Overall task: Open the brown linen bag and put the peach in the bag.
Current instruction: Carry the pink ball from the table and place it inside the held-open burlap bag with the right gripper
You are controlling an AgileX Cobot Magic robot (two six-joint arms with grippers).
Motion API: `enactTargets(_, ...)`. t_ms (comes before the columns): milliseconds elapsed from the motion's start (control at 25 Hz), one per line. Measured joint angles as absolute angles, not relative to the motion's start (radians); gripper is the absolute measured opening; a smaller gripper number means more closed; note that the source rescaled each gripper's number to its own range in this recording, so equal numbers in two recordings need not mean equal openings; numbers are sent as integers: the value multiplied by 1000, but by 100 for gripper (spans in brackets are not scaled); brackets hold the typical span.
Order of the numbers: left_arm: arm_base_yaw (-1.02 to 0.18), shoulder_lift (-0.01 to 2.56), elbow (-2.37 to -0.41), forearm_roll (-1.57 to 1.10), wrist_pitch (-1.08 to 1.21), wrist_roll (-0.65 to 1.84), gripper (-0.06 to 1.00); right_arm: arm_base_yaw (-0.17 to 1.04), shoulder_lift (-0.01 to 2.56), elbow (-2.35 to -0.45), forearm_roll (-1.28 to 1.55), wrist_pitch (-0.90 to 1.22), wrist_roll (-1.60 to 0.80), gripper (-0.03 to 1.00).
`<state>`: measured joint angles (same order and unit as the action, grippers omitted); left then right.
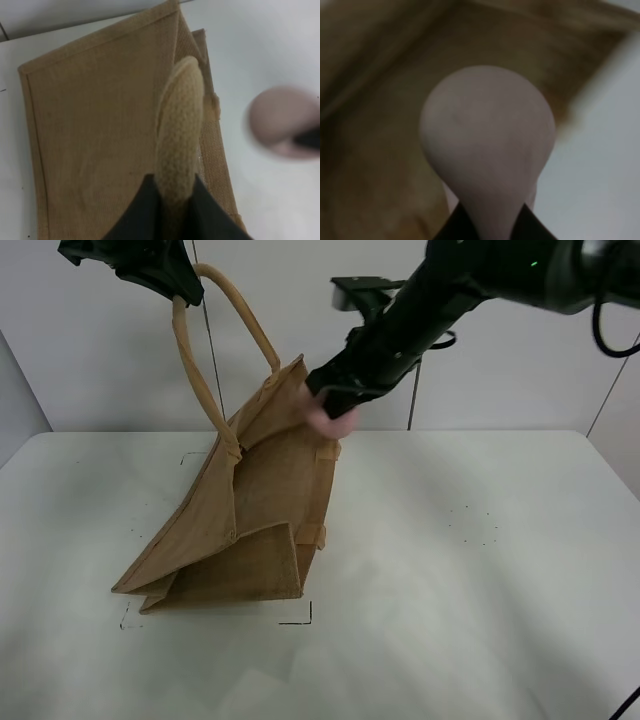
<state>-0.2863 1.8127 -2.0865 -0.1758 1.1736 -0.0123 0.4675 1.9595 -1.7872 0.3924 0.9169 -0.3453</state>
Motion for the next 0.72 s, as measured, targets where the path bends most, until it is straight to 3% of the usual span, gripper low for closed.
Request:
enactTargets(200,-286,1813,-2086,-177,1174,-12,0,561,2051,-1787,453,823,-449,0)
enactTargets(720,-286,1813,-2086,-177,1174,-12,0,567,2221,-1787,660,685,-933,0)
